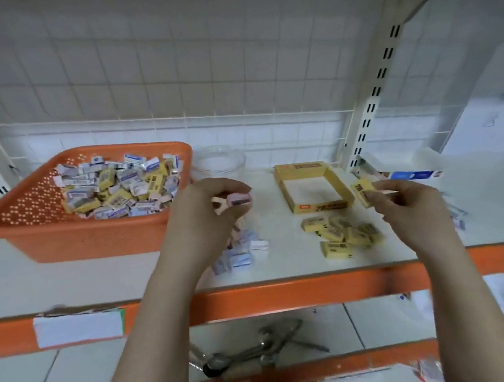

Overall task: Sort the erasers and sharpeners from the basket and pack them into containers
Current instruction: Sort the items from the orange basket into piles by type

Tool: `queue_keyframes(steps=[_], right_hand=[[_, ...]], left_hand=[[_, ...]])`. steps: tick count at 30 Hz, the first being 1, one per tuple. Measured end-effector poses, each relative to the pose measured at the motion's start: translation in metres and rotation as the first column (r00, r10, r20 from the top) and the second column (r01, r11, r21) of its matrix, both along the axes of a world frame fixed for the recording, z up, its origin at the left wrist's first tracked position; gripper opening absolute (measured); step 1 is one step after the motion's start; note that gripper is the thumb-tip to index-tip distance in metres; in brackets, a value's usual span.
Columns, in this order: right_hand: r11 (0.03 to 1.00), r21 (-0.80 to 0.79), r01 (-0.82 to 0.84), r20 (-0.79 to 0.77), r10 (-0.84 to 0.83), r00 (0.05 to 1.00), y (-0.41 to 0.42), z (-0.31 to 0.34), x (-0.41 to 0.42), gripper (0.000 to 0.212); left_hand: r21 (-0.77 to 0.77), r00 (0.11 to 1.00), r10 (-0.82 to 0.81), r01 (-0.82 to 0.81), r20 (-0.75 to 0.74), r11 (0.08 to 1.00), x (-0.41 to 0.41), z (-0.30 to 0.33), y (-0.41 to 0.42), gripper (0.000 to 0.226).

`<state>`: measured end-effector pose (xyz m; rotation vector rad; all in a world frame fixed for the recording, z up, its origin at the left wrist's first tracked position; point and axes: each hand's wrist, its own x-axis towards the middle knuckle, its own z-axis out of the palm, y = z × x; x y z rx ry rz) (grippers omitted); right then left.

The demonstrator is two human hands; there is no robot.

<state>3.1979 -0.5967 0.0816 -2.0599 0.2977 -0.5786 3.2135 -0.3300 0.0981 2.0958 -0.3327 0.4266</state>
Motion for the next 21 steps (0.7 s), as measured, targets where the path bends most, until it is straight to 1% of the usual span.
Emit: queue_keyframes(steps=[3, 5, 8, 11, 14, 16, 21], right_hand=[[0.974, -0.117, -0.193, -0.181, 0.17, 0.969, -0.026, -0.009, -0.01, 0.013], [0.946, -0.13, -0.297, -0.271, 0.254, 0.928, -0.035, -0.017, -0.014, 0.021], [0.915, -0.163, -0.37, -0.382, 0.288, 0.878, -0.043, -0.026, -0.016, 0.024], [0.902, -0.179, -0.394, -0.433, 0.287, 0.855, -0.044, -0.031, -0.015, 0.022], [0.91, -0.176, -0.375, -0.441, 0.267, 0.857, -0.042, -0.032, -0.014, 0.021], [0.922, -0.158, -0.353, -0.428, 0.258, 0.866, -0.043, -0.033, -0.013, 0.019], [0.946, -0.182, -0.267, -0.376, 0.184, 0.908, -0.043, -0.038, -0.01, 0.009]], left_hand=[[-0.03, 0.999, 0.013, -0.015, -0.051, 0.999, -0.013, -0.007, -0.025, 0.027], [-0.035, 0.997, 0.032, -0.035, -0.074, 0.999, -0.019, -0.01, -0.034, 0.023], [-0.04, 0.994, 0.058, -0.062, -0.09, 0.997, -0.024, -0.011, -0.043, 0.023], [-0.046, 0.994, 0.057, -0.062, -0.093, 0.997, -0.025, -0.012, -0.046, 0.027], [-0.057, 0.994, 0.058, -0.063, -0.091, 0.996, -0.025, -0.014, -0.042, 0.03], [-0.064, 0.995, 0.059, -0.064, -0.084, 0.996, -0.025, -0.014, -0.038, 0.03], [-0.038, 0.994, 0.079, -0.082, -0.073, 0.996, -0.021, -0.014, -0.035, 0.027]])
